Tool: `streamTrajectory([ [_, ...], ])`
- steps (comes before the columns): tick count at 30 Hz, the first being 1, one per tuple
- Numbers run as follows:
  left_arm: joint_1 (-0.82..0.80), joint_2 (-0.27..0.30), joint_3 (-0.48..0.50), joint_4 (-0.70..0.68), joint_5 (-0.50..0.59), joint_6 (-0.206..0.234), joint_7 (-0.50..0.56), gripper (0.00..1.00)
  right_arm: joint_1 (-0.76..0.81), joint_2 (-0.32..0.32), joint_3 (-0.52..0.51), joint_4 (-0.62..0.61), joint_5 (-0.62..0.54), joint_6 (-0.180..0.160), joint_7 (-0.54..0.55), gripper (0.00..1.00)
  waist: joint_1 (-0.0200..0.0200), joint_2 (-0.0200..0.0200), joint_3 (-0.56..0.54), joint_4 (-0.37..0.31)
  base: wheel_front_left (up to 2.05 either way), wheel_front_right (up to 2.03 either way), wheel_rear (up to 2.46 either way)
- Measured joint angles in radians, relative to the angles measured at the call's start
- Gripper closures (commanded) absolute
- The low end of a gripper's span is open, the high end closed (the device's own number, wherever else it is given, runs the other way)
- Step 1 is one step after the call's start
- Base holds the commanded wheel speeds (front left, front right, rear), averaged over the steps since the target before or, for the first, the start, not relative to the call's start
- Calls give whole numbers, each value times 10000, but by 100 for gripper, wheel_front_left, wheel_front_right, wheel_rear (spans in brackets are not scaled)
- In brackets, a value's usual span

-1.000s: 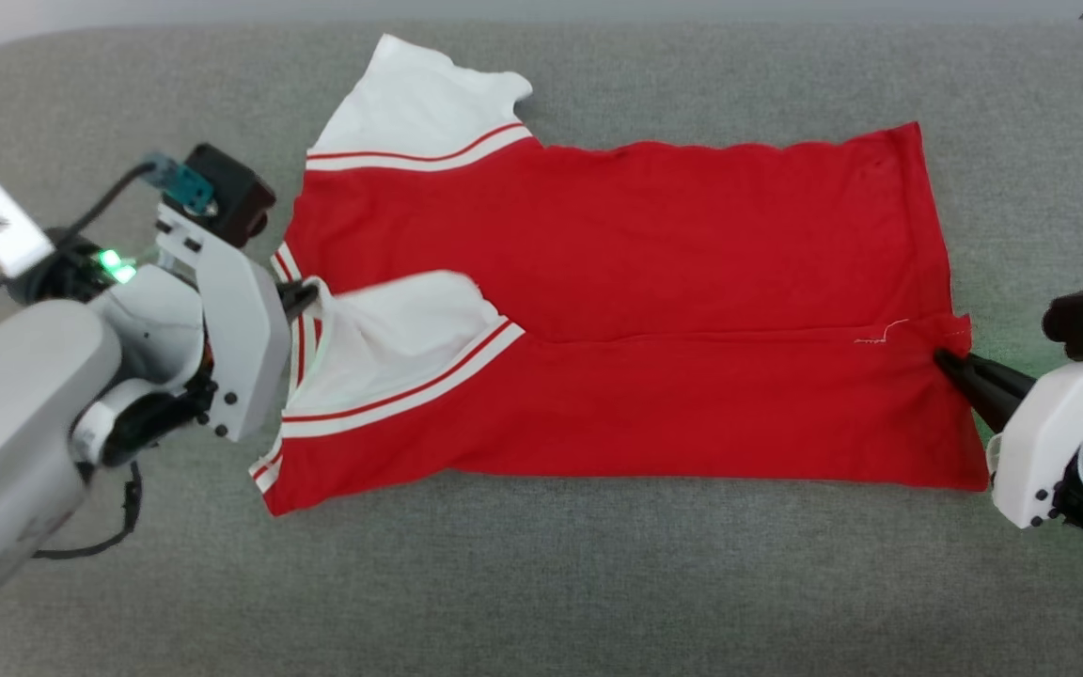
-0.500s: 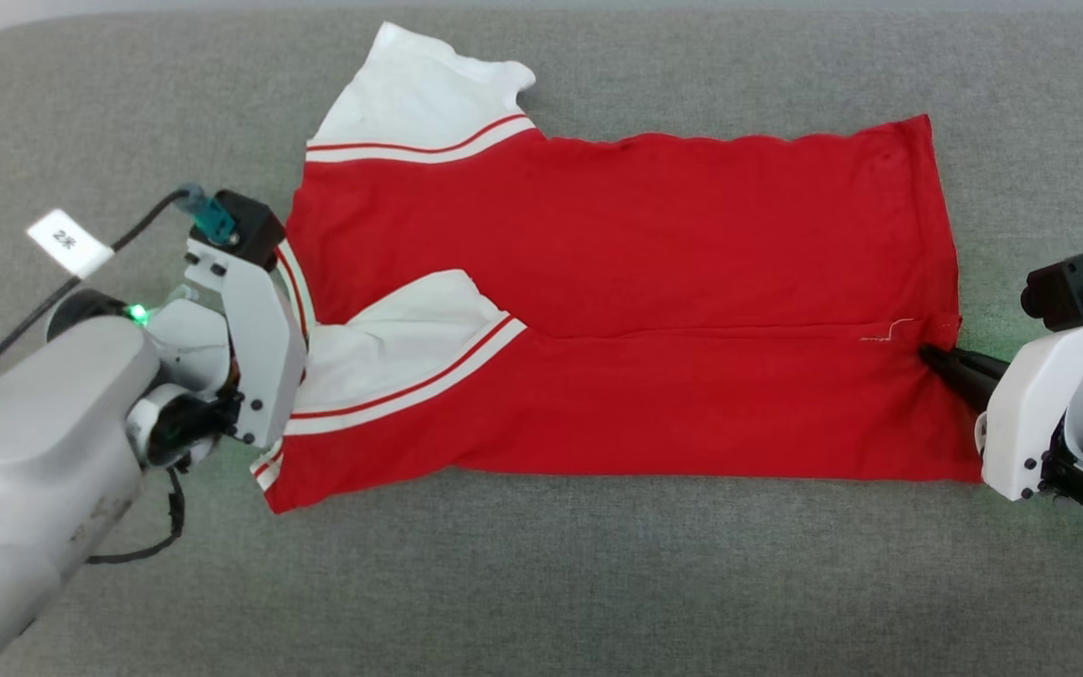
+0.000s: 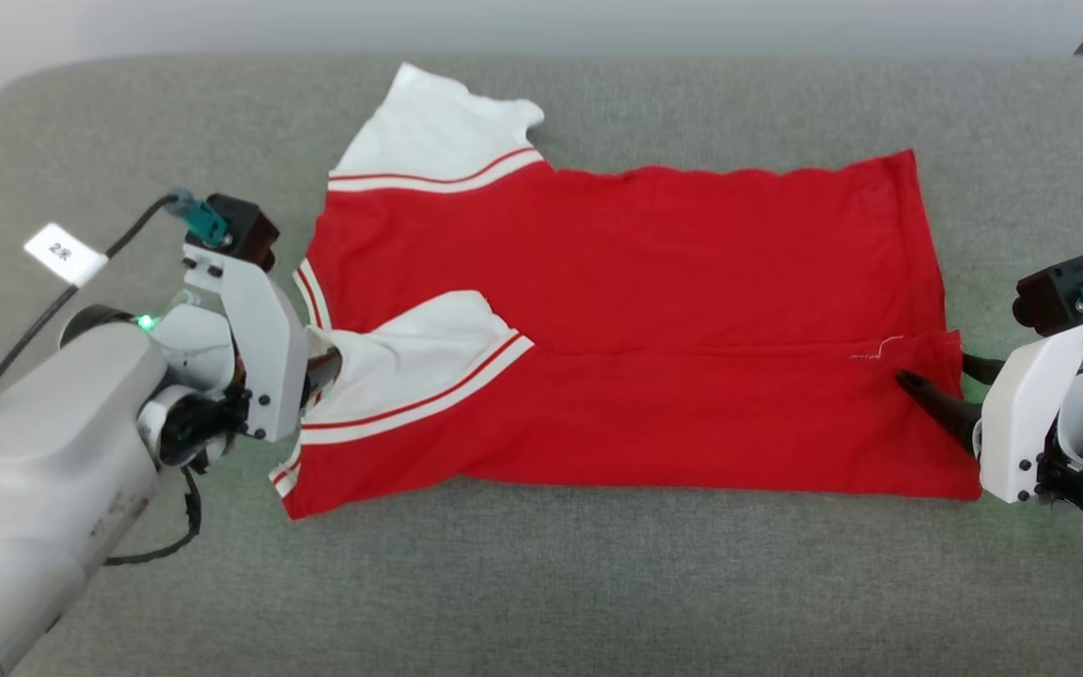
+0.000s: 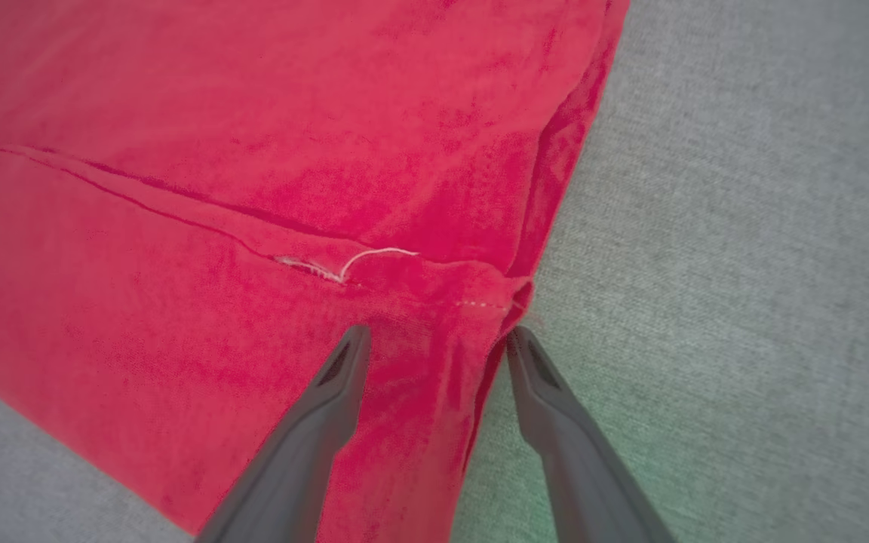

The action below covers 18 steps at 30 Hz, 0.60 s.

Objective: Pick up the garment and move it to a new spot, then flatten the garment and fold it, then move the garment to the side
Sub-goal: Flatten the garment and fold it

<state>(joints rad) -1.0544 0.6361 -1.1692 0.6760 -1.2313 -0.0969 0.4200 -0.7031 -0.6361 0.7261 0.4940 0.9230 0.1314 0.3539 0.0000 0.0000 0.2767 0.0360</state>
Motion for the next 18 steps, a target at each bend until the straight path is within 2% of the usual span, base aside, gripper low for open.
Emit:
streamTrajectory([
  [6,222,194,128,-217,-90,123,-313,0,-1,-98,48,-42,17,0,-282,0,0,0,-557,29,0,0,0],
  [10,536,644,192,-826,-198,360,-318,0,162,-230,-94,-293,-117,0,-706,0,0,0,-942,20,0,0,0],
  [14,1011,1175,226,-1843,-382,871,-222,0,495,-337,-458,-685,-293,0,-1402,0,0,1,-1271,-32,0,0,0],
  [18,1614,1755,173,-3152,-623,1592,0,0,1059,-376,-1020,-1007,-525,0,-1996,0,0,0,-1491,-120,0,0,0],
])
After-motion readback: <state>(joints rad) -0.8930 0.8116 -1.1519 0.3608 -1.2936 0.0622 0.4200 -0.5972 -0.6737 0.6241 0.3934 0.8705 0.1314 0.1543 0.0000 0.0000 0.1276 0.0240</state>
